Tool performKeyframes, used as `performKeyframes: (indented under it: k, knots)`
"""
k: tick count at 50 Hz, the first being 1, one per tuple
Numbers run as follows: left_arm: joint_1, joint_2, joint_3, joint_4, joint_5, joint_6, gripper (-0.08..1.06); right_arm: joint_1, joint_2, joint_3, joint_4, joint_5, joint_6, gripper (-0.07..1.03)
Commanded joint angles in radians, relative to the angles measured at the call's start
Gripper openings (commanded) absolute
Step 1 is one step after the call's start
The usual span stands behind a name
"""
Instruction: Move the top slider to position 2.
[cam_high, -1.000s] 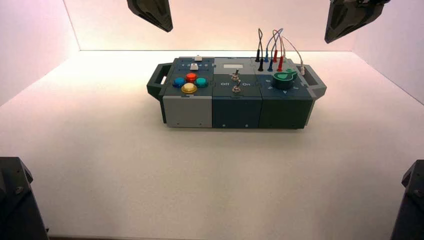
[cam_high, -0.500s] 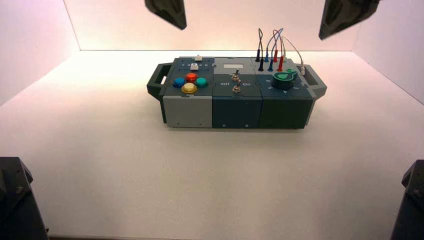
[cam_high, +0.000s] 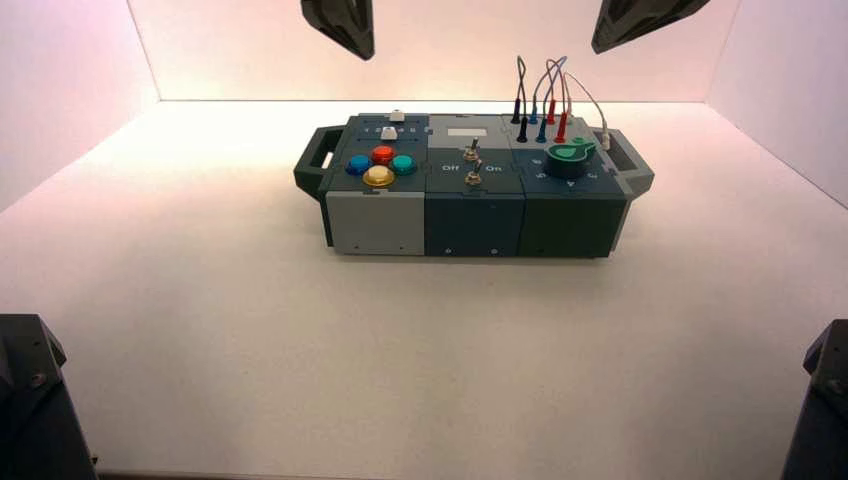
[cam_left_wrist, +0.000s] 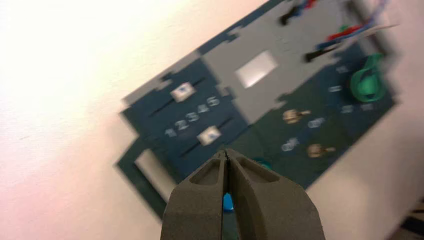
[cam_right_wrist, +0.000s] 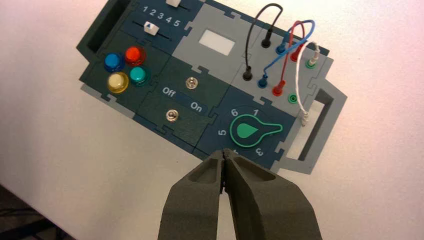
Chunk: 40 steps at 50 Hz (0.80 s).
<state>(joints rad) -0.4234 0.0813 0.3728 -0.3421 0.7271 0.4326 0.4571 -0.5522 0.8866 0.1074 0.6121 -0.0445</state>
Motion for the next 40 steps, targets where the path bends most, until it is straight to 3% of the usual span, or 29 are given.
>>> performKeyframes:
  k: [1,3,6,12,23,28,34,40]
  knots:
    - [-0.046,0.000,-0.060,0.149,0.000,-0.095,-0.03,0.005,-0.006,-0.041,0.006,0.003,0.003,-0.02]
    - [-0.071,0.015,-0.084,0.210,0.018,-0.141,-0.03,0.006,-0.003,-0.048,0.008,0.011,0.003,-0.02]
    - [-0.089,0.037,-0.112,0.232,0.037,-0.161,-0.03,0.008,0.000,-0.054,0.009,0.017,0.003,-0.02]
    - [-0.100,0.097,-0.173,0.213,0.080,-0.170,-0.03,0.020,0.012,-0.064,0.015,0.026,0.005,-0.02]
    - [-0.100,0.201,-0.278,0.209,0.135,-0.261,-0.03,0.051,0.014,-0.072,0.061,0.031,0.005,-0.02]
    - [-0.100,0.219,-0.305,0.209,0.140,-0.281,-0.03,0.052,0.014,-0.072,0.074,0.029,0.006,-0.02]
    - [-0.100,0.264,-0.356,0.207,0.164,-0.321,-0.03,0.052,0.012,-0.074,0.077,0.029,0.032,-0.02]
    - [-0.100,0.299,-0.388,0.207,0.190,-0.357,-0.03,0.052,0.011,-0.072,0.077,0.029,0.038,-0.02]
